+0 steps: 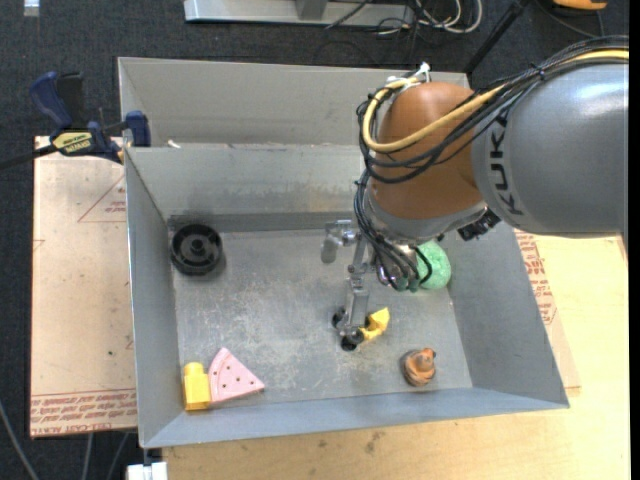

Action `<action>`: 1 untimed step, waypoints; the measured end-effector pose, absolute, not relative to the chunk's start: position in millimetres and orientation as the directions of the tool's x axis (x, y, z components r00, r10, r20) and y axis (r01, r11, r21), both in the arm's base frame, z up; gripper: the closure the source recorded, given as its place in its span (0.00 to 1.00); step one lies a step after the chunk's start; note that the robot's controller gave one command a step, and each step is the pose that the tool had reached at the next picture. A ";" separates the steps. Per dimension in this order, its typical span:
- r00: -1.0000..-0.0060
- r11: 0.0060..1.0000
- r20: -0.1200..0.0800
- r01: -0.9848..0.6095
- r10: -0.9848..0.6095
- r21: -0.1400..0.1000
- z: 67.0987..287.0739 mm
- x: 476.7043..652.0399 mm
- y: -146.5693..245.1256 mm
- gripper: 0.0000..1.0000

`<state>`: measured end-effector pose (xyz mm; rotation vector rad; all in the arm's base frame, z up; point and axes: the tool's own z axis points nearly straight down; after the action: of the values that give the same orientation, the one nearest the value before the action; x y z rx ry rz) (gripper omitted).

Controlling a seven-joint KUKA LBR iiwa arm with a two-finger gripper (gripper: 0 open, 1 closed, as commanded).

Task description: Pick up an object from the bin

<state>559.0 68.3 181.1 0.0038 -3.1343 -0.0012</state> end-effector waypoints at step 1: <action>-1.000 1.000 -0.001 -0.001 -0.001 0.001 185.6 560.6 67.9 0.00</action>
Offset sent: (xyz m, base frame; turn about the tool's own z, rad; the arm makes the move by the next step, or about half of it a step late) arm -0.0243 -0.0469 -0.0480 0.0275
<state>560.6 67.9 185.6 0.0013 -3.1422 -0.0021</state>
